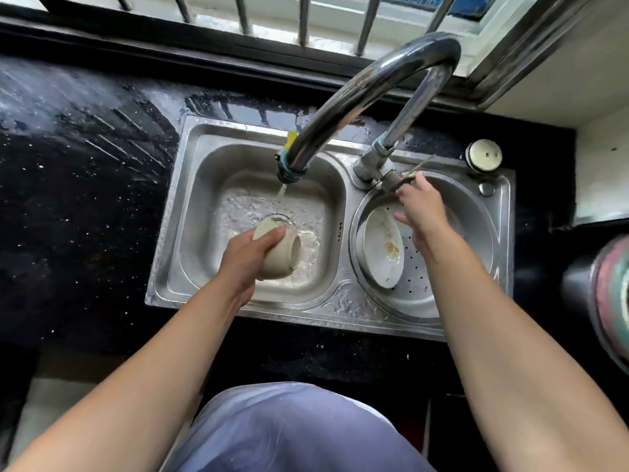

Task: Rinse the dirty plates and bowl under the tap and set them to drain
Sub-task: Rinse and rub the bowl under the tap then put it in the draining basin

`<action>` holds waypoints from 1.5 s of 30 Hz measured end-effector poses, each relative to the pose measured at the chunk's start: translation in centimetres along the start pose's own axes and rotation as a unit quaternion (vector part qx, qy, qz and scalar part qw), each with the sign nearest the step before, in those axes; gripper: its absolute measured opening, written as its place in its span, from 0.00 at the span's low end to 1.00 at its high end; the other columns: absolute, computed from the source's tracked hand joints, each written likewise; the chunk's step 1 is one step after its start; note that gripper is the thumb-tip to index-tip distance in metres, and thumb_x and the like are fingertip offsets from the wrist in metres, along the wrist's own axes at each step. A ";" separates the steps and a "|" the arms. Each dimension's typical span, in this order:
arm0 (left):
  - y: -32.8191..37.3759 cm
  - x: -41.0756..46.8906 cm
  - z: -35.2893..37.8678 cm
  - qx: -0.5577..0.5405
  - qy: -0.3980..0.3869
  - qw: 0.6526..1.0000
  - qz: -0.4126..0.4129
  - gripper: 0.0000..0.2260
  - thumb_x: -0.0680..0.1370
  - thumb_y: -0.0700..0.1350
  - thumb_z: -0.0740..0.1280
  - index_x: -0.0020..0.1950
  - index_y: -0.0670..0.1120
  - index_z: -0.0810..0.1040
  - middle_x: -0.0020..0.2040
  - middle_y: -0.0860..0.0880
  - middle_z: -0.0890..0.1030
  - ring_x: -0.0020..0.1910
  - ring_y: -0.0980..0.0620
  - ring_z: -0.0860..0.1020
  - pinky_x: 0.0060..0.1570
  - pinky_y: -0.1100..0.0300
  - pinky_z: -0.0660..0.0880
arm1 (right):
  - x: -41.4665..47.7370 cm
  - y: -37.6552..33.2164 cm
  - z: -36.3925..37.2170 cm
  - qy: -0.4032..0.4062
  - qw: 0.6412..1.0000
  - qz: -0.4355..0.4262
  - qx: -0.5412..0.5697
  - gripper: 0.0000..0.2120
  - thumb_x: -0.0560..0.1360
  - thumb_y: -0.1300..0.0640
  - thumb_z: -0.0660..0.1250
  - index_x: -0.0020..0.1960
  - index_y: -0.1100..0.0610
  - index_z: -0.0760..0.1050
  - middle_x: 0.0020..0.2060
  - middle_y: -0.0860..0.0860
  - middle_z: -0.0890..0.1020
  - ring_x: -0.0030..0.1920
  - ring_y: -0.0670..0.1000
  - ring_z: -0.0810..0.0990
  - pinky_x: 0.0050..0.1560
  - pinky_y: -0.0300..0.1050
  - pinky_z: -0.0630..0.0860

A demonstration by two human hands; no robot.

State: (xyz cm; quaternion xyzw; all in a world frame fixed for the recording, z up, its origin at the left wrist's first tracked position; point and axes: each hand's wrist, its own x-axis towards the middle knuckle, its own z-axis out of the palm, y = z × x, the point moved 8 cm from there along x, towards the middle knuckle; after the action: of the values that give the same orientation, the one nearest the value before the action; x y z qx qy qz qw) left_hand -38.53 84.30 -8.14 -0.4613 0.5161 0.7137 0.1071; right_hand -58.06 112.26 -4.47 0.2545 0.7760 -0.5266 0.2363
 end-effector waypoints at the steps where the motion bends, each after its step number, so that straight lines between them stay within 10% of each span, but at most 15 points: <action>1: -0.2 -0.1 0.6 -0.019 -0.015 1.000 -0.014 0.14 0.73 0.52 0.77 0.55 0.47 0.84 0.49 0.45 0.86 0.42 0.45 0.84 0.32 0.55 0.80 | -0.5 0.3 -0.3 0.001 1.000 -0.005 0.003 0.28 0.78 0.60 0.60 0.79 0.54 0.65 0.41 0.44 0.76 0.40 0.44 0.74 0.49 0.48 0.78; 6: -0.5 -2.5 7.3 -0.199 -0.169 0.958 -0.122 0.11 0.80 0.50 0.65 0.54 0.46 0.83 0.51 0.43 0.85 0.50 0.44 0.84 0.50 0.46 0.83 | -7.1 3.6 5.1 -0.238 0.969 0.051 0.036 0.10 0.81 0.51 0.64 0.57 0.52 0.82 0.53 0.50 0.84 0.47 0.48 0.84 0.47 0.46 0.80; 8: 0.0 -3.2 9.8 -0.206 -0.205 0.951 -0.108 0.12 0.81 0.47 0.62 0.53 0.43 0.82 0.52 0.41 0.82 0.54 0.43 0.80 0.59 0.48 0.78 | -9.8 4.8 7.0 -0.311 0.941 0.098 0.092 0.17 0.79 0.44 0.66 0.57 0.55 0.84 0.52 0.52 0.86 0.49 0.50 0.84 0.51 0.51 0.80; 13: -0.7 -3.2 12.9 -0.180 -0.201 0.958 -0.092 0.11 0.82 0.46 0.62 0.57 0.44 0.82 0.51 0.44 0.84 0.51 0.48 0.82 0.55 0.52 0.80 | -10.1 5.1 4.8 -0.277 0.898 0.164 0.300 0.18 0.82 0.49 0.66 0.60 0.61 0.83 0.59 0.60 0.85 0.58 0.57 0.83 0.62 0.59 0.79; 18: -3.8 -3.0 12.5 0.181 -0.061 0.982 0.003 0.07 0.81 0.48 0.64 0.50 0.48 0.80 0.47 0.49 0.83 0.42 0.51 0.80 0.42 0.56 0.75 | -6.7 4.8 -1.6 -0.174 0.895 0.156 0.380 0.15 0.84 0.53 0.62 0.64 0.61 0.78 0.49 0.57 0.87 0.49 0.56 0.85 0.50 0.55 0.83; 22: -6.9 -5.4 12.7 0.489 -0.088 0.845 0.196 0.10 0.81 0.46 0.67 0.61 0.49 0.83 0.62 0.46 0.80 0.61 0.46 0.79 0.61 0.53 0.73 | -2.4 5.0 -5.5 -0.114 0.892 0.155 0.408 0.09 0.84 0.58 0.61 0.57 0.62 0.77 0.52 0.59 0.84 0.50 0.56 0.83 0.59 0.55 0.80; 29: -13.0 -8.0 12.4 0.700 -0.166 0.669 0.189 0.32 0.78 0.51 0.59 0.83 0.54 0.58 0.85 0.49 0.42 0.84 0.46 0.49 0.79 0.43 0.55 | 5.7 7.2 -6.4 0.016 0.898 0.171 0.405 0.21 0.84 0.63 0.62 0.75 0.63 0.65 0.62 0.61 0.80 0.60 0.59 0.80 0.67 0.58 0.74; 34: -13.1 -7.4 11.9 0.703 -0.166 0.668 0.179 0.34 0.76 0.51 0.59 0.83 0.60 0.56 0.85 0.54 0.39 0.84 0.50 0.51 0.79 0.44 0.56 | 8.6 8.7 -4.5 0.037 0.889 0.189 0.416 0.26 0.83 0.61 0.65 0.78 0.61 0.61 0.72 0.62 0.73 0.69 0.61 0.75 0.70 0.59 0.73; 45: -12.7 -7.2 12.1 0.675 -0.162 0.702 0.160 0.33 0.76 0.48 0.61 0.82 0.60 0.60 0.84 0.57 0.39 0.84 0.54 0.49 0.79 0.46 0.56 | 9.3 8.1 -1.3 -0.008 0.914 0.190 0.358 0.17 0.79 0.58 0.72 0.64 0.55 0.70 0.66 0.60 0.75 0.55 0.59 0.80 0.57 0.54 0.80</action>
State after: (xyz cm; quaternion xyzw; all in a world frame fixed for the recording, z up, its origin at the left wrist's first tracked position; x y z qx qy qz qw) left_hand -33.18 102.39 -10.18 -0.0532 0.9005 0.2447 0.3556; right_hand -60.00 117.45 -15.57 0.4605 0.4703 -0.7164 0.2313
